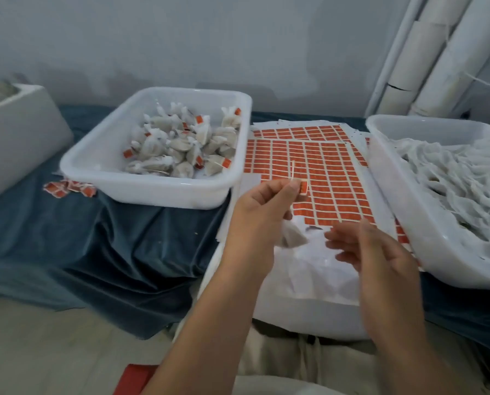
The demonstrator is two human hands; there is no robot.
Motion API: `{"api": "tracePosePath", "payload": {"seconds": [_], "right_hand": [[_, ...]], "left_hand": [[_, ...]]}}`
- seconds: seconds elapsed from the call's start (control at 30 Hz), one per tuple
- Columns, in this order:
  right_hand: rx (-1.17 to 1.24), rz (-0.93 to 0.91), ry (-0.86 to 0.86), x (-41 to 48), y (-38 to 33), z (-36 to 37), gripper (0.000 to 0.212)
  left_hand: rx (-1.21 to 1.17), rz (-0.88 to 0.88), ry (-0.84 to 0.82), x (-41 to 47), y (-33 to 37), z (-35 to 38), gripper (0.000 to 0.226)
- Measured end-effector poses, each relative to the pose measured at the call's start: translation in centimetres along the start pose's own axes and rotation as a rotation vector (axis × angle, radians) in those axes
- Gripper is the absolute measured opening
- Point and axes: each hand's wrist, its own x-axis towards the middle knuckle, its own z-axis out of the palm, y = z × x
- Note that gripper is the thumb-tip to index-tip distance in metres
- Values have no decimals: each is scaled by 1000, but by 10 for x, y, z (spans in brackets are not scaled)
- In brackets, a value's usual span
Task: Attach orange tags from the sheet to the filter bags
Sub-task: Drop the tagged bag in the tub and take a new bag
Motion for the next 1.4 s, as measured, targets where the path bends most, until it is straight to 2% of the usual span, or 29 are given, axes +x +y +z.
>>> {"api": "tracePosePath", "payload": {"seconds": [0.07, 0.23, 0.3, 0.4, 0.5, 0.53, 0.6, 0.67, 0.73, 0.77, 0.83, 0.93, 1.03, 1.1, 1.2, 1.23, 1.33, 1.4], "right_hand": [[-13, 38, -1, -3, 5, 1, 42], [5, 50, -87, -7, 7, 1, 43], [18, 43, -109, -7, 7, 0, 41], [27, 46, -121, -6, 7, -1, 39], [15, 54, -131, -3, 9, -3, 44], [0, 50, -137, -2, 8, -4, 46], [-35, 16, -148, 1, -1, -10, 45], [-86, -49, -154, 8, -17, -24, 39], [-156, -107, -116, 22, -36, -43, 30], [-183, -127, -72, 32, -46, -55, 25], [-237, -148, 39, 57, -64, -79, 30], [-351, -107, 82, 104, -81, -119, 26], [-774, 0, -61, 148, -85, -150, 15], [-1136, 73, -178, 170, -79, -154, 25], [-1443, 179, -243, 186, -64, -142, 52], [-1507, 197, -239, 187, -58, -138, 50], [-1600, 186, -203, 182, -45, -135, 24], [-1578, 161, -169, 180, -43, -139, 26]], "left_hand": [[-48, 68, 18, 5, 23, -11, 16], [122, 293, 217, 57, 85, -46, 12], [198, 297, 275, 93, 103, -60, 12], [468, 282, 342, 143, 110, -83, 13], [827, 141, 301, 175, 99, -97, 24], [909, 152, 309, 184, 93, -104, 27], [953, 86, 284, 195, 89, -110, 28], [1015, 44, 268, 204, 89, -110, 12], [1097, 29, 259, 209, 83, -113, 32], [1166, 64, 274, 206, 83, -113, 37], [1258, 164, 319, 204, 83, -115, 37], [1267, 211, 371, 198, 87, -115, 23], [1344, 185, 376, 196, 87, -112, 8], [1346, 190, 395, 196, 86, -112, 15], [1199, 261, 421, 191, 85, -111, 24], [1136, 307, 438, 189, 86, -110, 26], [1003, 445, 463, 178, 96, -107, 33], [858, 473, 419, 167, 106, -102, 29]]}}
